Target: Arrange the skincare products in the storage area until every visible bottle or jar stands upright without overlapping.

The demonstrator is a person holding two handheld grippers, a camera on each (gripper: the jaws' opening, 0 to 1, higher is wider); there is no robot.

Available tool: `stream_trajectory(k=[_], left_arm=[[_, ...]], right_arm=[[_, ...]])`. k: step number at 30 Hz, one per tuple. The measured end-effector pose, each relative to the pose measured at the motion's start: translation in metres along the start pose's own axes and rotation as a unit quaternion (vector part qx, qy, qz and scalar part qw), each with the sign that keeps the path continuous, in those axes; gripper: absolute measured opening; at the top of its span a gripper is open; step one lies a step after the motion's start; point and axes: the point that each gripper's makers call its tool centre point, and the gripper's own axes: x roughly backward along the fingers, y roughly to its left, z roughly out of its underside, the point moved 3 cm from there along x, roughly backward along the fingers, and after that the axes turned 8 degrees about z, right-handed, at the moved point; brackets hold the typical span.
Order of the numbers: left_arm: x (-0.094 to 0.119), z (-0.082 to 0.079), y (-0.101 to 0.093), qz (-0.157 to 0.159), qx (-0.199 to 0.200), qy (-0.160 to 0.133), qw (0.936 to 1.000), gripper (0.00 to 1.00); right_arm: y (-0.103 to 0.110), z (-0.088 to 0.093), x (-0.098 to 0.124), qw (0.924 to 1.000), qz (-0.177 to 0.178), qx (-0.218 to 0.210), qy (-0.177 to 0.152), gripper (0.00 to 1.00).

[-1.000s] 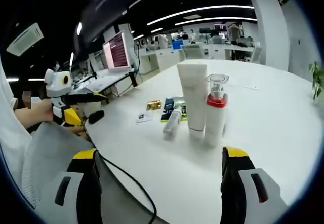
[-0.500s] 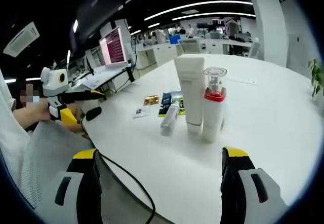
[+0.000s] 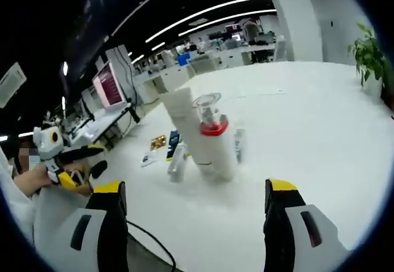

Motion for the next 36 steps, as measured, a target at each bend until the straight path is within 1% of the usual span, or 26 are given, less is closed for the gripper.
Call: stream_trajectory(k=[2, 4, 6, 9, 11, 12, 15, 18, 19, 21, 24, 25, 26, 27, 28, 30, 31, 36], left_arm=[[-0.001, 0.001, 0.000, 0.002, 0.003, 0.002, 1.0000, 0.99], [-0.002, 0.002, -0.001, 0.003, 0.003, 0.005, 1.0000, 0.99], [-0.002, 0.003, 0.000, 0.004, 0.005, 0.008, 0.9999, 0.99], [-0.003, 0.004, 0.000, 0.006, 0.008, 0.010, 0.9999, 0.99], [-0.002, 0.004, 0.000, 0.006, 0.011, 0.010, 0.9999, 0.99], [-0.003, 0.005, -0.001, 0.006, 0.013, 0.011, 0.9998, 0.99], [-0.003, 0.006, 0.000, 0.005, 0.016, 0.014, 0.9998, 0.99], [-0.003, 0.006, 0.002, 0.003, 0.019, 0.013, 0.9997, 0.98], [-0.002, 0.007, 0.003, 0.003, 0.021, 0.012, 0.9997, 0.98], [-0.002, 0.008, 0.004, 0.003, 0.023, 0.013, 0.9996, 0.98], [-0.002, 0.009, 0.005, 0.003, 0.026, 0.015, 0.9995, 0.98], [-0.002, 0.009, 0.005, 0.002, 0.028, 0.016, 0.9995, 0.98], [-0.002, 0.010, 0.005, 0.003, 0.029, 0.017, 0.9994, 0.98], [-0.002, 0.010, 0.005, 0.003, 0.031, 0.016, 0.9994, 0.98], [-0.002, 0.010, 0.005, 0.003, 0.034, 0.016, 0.9993, 0.98], [-0.001, 0.011, 0.006, 0.000, 0.038, 0.015, 0.9992, 0.98], [-0.001, 0.011, 0.007, 0.000, 0.040, 0.015, 0.9991, 0.98], [0.000, 0.011, 0.010, -0.006, 0.050, 0.013, 0.9986, 0.98]], right_arm=[[-0.009, -0.005, -0.004, 0.9999, 0.013, -0.005, 0.003, 0.89], [-0.020, -0.012, -0.010, 0.9995, 0.021, -0.024, 0.002, 0.88], [-0.031, -0.020, -0.017, 0.9990, 0.028, -0.033, -0.003, 0.88], [-0.043, -0.026, -0.025, 0.9988, 0.044, -0.022, 0.002, 0.88], [-0.047, -0.029, -0.031, 0.9986, 0.046, -0.023, 0.005, 0.87], [-0.050, -0.030, -0.035, 0.9984, 0.049, -0.025, 0.009, 0.87], [-0.060, -0.032, -0.045, 0.9977, 0.062, -0.011, 0.025, 0.85], [-0.064, -0.037, -0.053, 0.9970, 0.069, -0.015, 0.032, 0.84], [-0.068, -0.039, -0.057, 0.9968, 0.070, -0.013, 0.035, 0.83], [-0.074, -0.040, -0.065, 0.9952, 0.082, -0.004, 0.053, 0.81], [-0.075, -0.045, -0.077, 0.9945, 0.084, 0.003, 0.061, 0.79], [-0.080, -0.045, -0.086, 0.9941, 0.081, 0.001, 0.072, 0.77], [-0.080, -0.045, -0.091, 0.9942, 0.074, -0.004, 0.077, 0.75], [-0.073, -0.045, -0.093, 0.9937, 0.074, -0.012, 0.084, 0.73], [-0.074, -0.046, -0.098, 0.9934, 0.074, -0.017, 0.086, 0.71], [-0.077, -0.047, -0.111, 0.9926, 0.075, -0.020, 0.093, 0.70], [-0.083, -0.047, -0.121, 0.9919, 0.076, -0.023, 0.099, 0.70], [-0.086, -0.047, -0.142, 0.9897, 0.075, -0.022, 0.119, 0.67]])
